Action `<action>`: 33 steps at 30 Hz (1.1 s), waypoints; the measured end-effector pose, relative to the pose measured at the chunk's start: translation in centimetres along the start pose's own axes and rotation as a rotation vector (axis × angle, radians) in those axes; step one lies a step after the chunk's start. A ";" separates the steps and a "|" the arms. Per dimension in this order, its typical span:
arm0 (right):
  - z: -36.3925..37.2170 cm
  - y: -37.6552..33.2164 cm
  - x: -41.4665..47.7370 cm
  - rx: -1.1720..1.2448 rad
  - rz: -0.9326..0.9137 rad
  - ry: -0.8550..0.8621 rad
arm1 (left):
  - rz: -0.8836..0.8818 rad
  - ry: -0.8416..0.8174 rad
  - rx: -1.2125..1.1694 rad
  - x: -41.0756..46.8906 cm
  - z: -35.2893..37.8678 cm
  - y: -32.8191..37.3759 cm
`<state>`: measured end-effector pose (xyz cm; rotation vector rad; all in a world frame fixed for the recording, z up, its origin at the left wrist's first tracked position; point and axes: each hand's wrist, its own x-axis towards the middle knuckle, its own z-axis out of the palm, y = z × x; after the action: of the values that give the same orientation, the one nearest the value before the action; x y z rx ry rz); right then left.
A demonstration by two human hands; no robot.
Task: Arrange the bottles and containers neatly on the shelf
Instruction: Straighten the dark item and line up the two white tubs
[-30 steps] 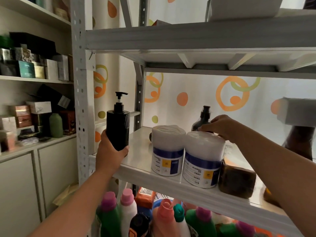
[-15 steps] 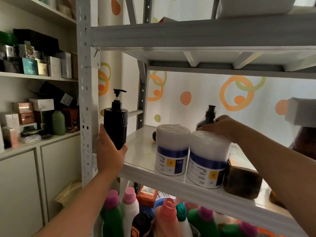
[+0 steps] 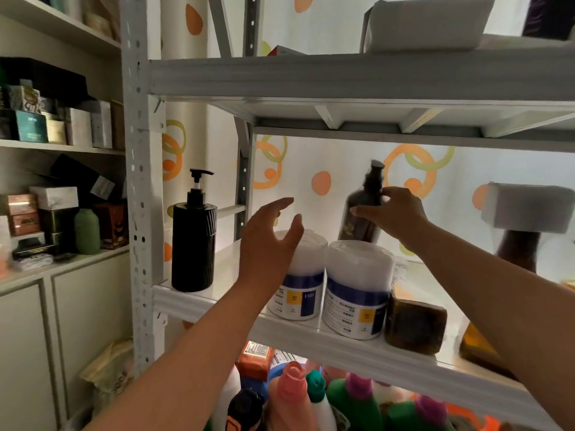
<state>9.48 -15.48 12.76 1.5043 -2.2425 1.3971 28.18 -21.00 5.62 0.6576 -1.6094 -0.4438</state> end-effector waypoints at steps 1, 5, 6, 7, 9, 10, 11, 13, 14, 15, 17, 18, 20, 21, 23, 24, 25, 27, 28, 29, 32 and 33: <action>-0.2 -0.4 -0.1 0.016 -0.029 0.017 | -0.017 -0.043 -0.005 0.4 0.3 0.3; -1.0 -2.6 -0.7 -0.019 -0.178 0.038 | -0.100 -0.228 0.000 1.8 0.8 0.5; -1.0 -3.1 -0.9 -0.039 -0.219 0.036 | -0.112 -0.258 0.013 2.0 0.9 0.5; -0.9 -3.6 -1.1 -0.052 -0.260 0.032 | -0.116 -0.278 0.032 2.1 1.0 0.5; -0.6 -4.6 -1.5 -0.065 -0.347 0.026 | -0.109 -0.297 0.081 2.2 1.0 0.5; -0.4 -5.0 -1.7 -0.069 -0.390 0.019 | -0.104 -0.303 0.098 2.3 1.0 0.6; -0.2 -5.4 -1.9 -0.077 -0.429 0.010 | -0.097 -0.305 0.105 2.3 0.9 0.7; 0.3 -6.3 -2.2 -0.091 -0.505 -0.004 | -0.075 -0.289 0.079 2.5 0.7 0.8; 0.6 -6.7 -2.4 -0.086 -0.542 -0.004 | -0.054 -0.265 0.052 2.6 0.6 0.8; 0.9 -7.1 -2.6 -0.071 -0.576 -0.003 | -0.033 -0.229 0.025 2.7 0.4 0.7; 1.4 -7.9 -3.1 -0.043 -0.636 -0.007 | -0.032 -0.134 -0.025 2.9 0.2 0.5; 1.7 -8.3 -3.3 -0.035 -0.664 -0.013 | -0.044 -0.095 -0.049 3.0 0.0 0.3; 2.3 -9.2 -3.6 -0.027 -0.701 -0.028 | -0.053 -0.035 -0.098 3.1 -0.5 -0.4; 2.6 -9.6 -3.7 -0.018 -0.703 -0.034 | -0.048 -0.014 -0.122 3.2 -0.8 -0.8; 3.0 -10.5 -3.8 0.027 -0.680 -0.066 | -0.019 0.025 -0.152 3.2 -1.6 -1.4; 3.3 -10.8 -3.8 0.064 -0.655 -0.096 | -0.005 0.033 -0.174 3.1 -2.1 -1.5; 3.6 -11.0 -3.8 0.103 -0.629 -0.127 | 0.001 0.032 -0.188 3.1 -2.6 -1.8; 4.4 -11.2 -3.8 0.158 -0.581 -0.172 | 0.012 0.017 -0.180 2.8 -3.5 -2.1; 4.8 -11.3 -3.9 0.170 -0.557 -0.196 | 0.013 0.014 -0.160 2.6 -3.8 -2.5; 5.2 -11.3 -3.9 0.175 -0.529 -0.229 | 0.011 0.017 -0.133 2.3 -4.1 -2.9; 6.5 -11.5 -3.6 0.168 -0.452 -0.336 | -0.005 0.017 -0.050 1.6 -4.8 -4.2; 6.9 -11.5 -3.5 0.172 -0.435 -0.367 | -0.026 0.009 -0.038 1.4 -5.0 -4.5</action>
<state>22.76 -19.16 14.19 2.2960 -1.8201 1.2832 33.71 -24.89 4.53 0.6513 -1.5820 -0.4885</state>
